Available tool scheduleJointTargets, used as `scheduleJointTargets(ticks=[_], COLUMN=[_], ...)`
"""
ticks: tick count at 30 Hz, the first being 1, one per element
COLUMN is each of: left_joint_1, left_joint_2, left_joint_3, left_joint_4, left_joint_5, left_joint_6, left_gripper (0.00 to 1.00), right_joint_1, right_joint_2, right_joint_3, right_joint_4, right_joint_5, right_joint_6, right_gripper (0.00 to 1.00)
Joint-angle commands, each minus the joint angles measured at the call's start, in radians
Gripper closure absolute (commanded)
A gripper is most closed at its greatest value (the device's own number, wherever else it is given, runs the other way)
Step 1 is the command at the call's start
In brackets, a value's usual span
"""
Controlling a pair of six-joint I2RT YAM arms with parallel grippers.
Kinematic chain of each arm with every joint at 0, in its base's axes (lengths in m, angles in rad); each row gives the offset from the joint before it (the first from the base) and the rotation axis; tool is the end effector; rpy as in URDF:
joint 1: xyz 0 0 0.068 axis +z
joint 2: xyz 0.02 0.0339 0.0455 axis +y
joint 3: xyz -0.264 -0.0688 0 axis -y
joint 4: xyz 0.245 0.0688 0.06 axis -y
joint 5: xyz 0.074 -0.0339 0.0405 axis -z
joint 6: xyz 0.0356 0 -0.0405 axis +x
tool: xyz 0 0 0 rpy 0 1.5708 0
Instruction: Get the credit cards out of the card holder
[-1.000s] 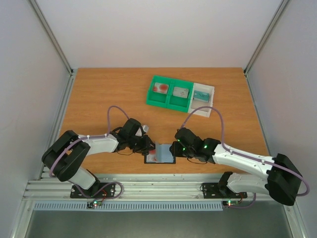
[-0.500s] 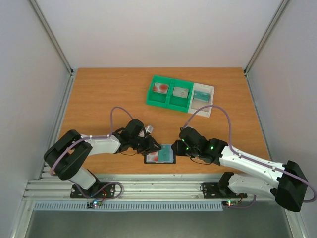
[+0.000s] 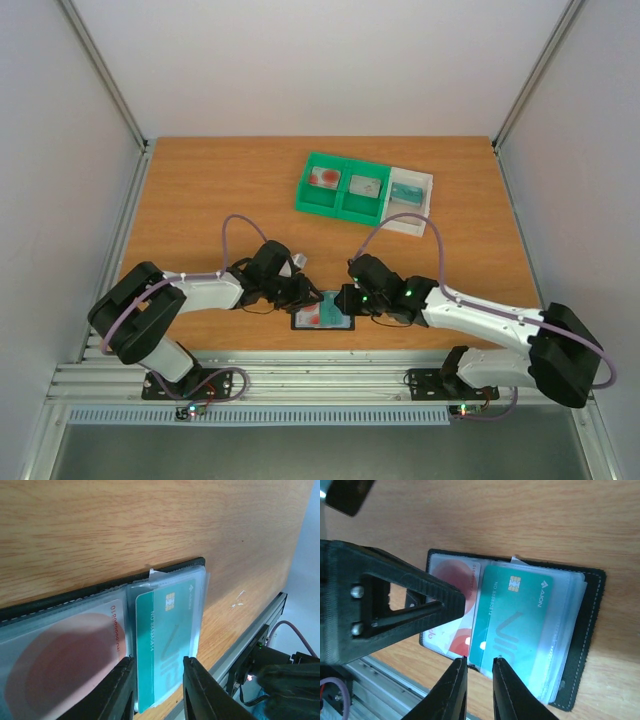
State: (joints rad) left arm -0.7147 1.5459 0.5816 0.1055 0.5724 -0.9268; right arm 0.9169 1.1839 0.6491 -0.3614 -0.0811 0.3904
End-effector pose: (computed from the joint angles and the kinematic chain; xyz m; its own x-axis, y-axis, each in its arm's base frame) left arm 0.1915 -0.1917 0.1316 -0.9976 -0.0244 -0.0643 0.0340 0.6387 -0.7687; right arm 0.1377 0.1844 0.1992 -0.7521 -0.3578 -0.5535 -0.5793 0.7594 0.2962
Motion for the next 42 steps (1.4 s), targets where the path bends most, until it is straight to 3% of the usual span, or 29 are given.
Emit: scheduleJointTargets(ticks=[1,9,20,24,30,42], left_joint_1=[-0.003,-0.003,-0.004,-0.005,-0.004,0.007], left_joint_2=[0.01,0.043,0.11,0.115,0.082,-0.031], left_joint_3=[-0.012,-0.02,-0.04,-0.047,-0.054,-0.057], left_joint_4=[0.05,0.079,0.194,0.226,0.208,0.059], left_joint_5=[-0.015,-0.02,0.017,0.024,0.011,-0.042], left_joint_6=[0.004,-0.011,-0.058,-0.077,-0.065,-0.017], left_gripper=[0.71,0.7,0.74,0.8,0.99,1.0], right_joint_1=[-0.009,-0.048,-0.052,-0.052,-0.052,-0.053], right_joint_2=[0.076,0.198,0.239,0.242,0.23,0.228], right_joint_3=[-0.002,-0.04,-0.101,-0.115,-0.123,-0.124], right_joint_4=[0.076,0.134,0.165,0.169,0.167,0.152], right_joint_5=[-0.051,-0.066,-0.06,-0.057,-0.052,-0.034], right_joint_6=[0.006,0.002,0.03,0.038,0.042,0.043], right_gripper=[0.85,0.87,0.87,0.87,0.87,0.87])
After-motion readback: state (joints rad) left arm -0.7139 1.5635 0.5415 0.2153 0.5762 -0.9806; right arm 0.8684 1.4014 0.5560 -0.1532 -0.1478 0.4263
